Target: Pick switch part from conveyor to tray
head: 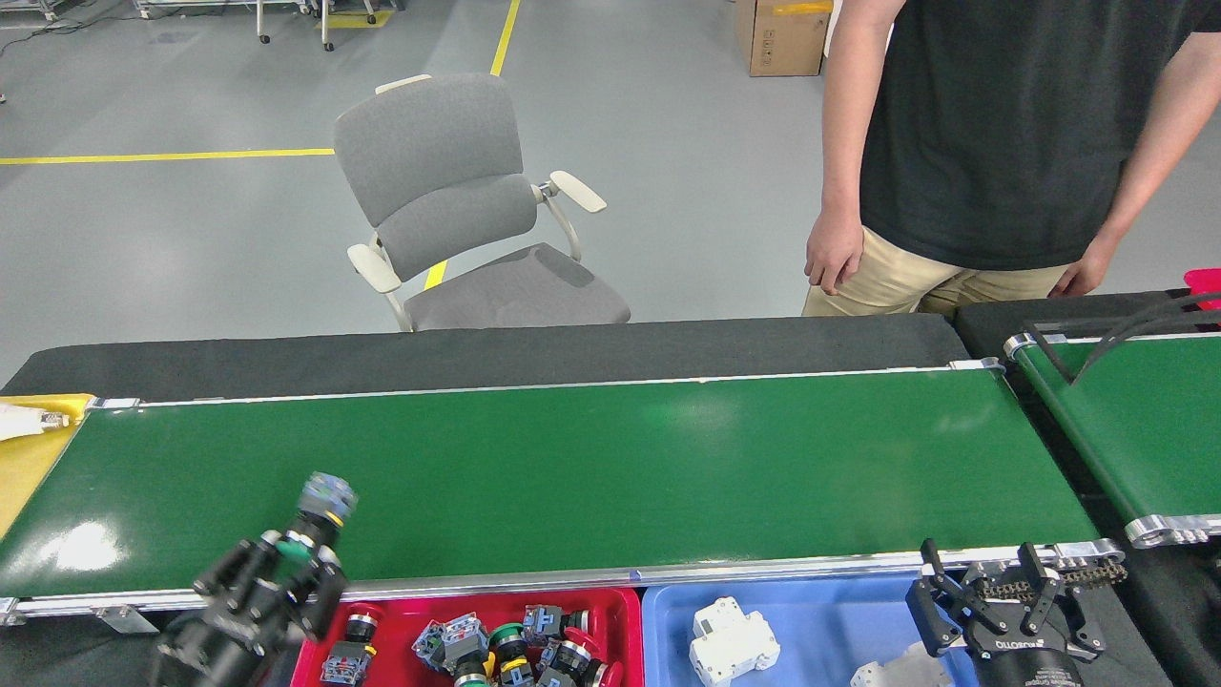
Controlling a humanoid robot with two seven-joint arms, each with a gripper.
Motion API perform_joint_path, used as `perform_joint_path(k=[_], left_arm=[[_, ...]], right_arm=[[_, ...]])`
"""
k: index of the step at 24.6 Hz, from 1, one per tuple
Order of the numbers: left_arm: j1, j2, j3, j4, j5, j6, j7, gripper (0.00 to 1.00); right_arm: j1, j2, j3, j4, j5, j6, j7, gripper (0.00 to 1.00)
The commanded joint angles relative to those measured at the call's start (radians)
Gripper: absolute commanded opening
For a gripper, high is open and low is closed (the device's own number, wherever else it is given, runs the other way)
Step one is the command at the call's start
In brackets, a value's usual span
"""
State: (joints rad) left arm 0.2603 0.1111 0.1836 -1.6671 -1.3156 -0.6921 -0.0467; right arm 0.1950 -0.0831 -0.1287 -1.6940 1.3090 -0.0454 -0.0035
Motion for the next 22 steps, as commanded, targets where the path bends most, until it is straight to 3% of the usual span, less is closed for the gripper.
perform_joint_path(k=[1,6,9,12,14,17,22], left_arm=[[0.037,-0.039,0.002,-0.039,-0.031,-0.063,-0.019,1.00],[0.039,-0.074,0.014,-0.040,-0.054,-0.040,-0.019,1.00],[0.033,-0.091,0.065,-0.045,-0.053,0.106,-0.015,1.00],[0.033,-0.091,0.125,-0.048,-0.054,0.319,-0.010,1.00],[0.033,-0.082,0.172,-0.048,-0.057,0.381,-0.009,1.00],[0.033,-0.074,0.246,-0.048,-0.062,0.390,-0.001,1.00],[0.031,-0.019,0.255,-0.036,-0.065,0.382,0.001,1.00]], right_arm=[[0.000,-0.003,-0.022,-0.029,-0.002,0.001,-0.006,0.99],[0.058,-0.001,-0.039,-0.035,0.001,-0.002,-0.004,0.99],[0.093,0.000,-0.035,-0.049,0.007,-0.004,-0.006,0.99],[0.110,-0.001,-0.023,-0.061,0.007,-0.008,-0.006,0.99],[0.119,0.000,0.001,-0.070,0.009,-0.007,-0.006,0.99],[0.121,0.011,0.006,-0.075,0.009,-0.007,-0.006,0.99],[0.118,0.028,0.006,-0.075,0.009,-0.005,-0.006,0.99]])
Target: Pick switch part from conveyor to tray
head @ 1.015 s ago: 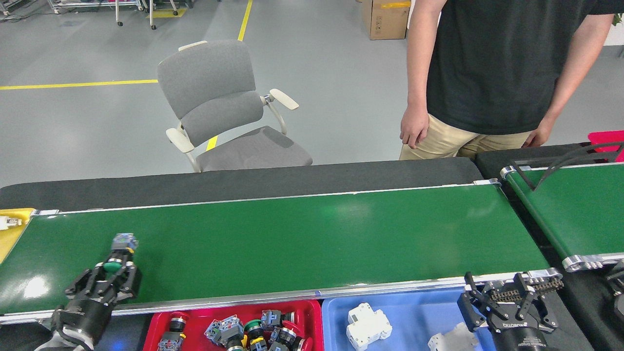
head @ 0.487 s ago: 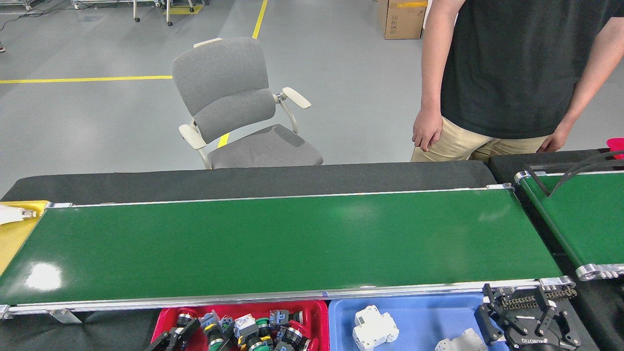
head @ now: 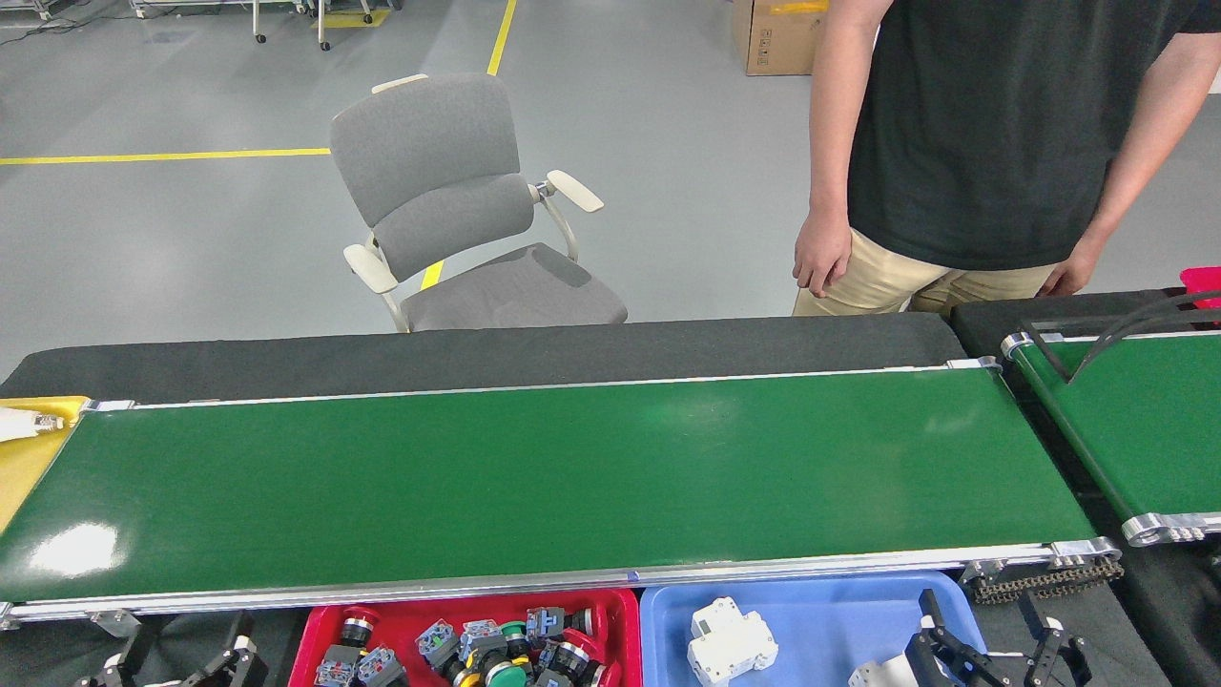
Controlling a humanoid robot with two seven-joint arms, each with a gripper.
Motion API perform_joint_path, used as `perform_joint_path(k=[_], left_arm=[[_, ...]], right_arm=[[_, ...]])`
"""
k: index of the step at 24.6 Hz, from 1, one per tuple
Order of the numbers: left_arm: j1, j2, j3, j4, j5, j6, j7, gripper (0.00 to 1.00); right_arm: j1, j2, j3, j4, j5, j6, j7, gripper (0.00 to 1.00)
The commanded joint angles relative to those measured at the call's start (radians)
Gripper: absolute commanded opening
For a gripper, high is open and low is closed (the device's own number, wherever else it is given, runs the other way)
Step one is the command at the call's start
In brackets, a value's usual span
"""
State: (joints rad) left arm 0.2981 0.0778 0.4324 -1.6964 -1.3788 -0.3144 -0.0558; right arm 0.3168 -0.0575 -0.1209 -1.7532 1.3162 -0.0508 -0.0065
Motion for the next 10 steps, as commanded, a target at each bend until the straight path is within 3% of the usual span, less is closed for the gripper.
perform_joint_path(k=[1,10], left_arm=[[-0.007,0.025,0.008,-0.008,0.000,0.003,0.010,1.00],[0.007,0.108,0.005,-0.008,0.009,-0.023,0.011,1.00]], right_arm=[[-0.005,0.002,-0.002,-0.015,0.002,-0.001,-0.003,0.99],[-0.005,0.008,0.000,-0.017,0.002,-0.004,-0.004,0.99]])
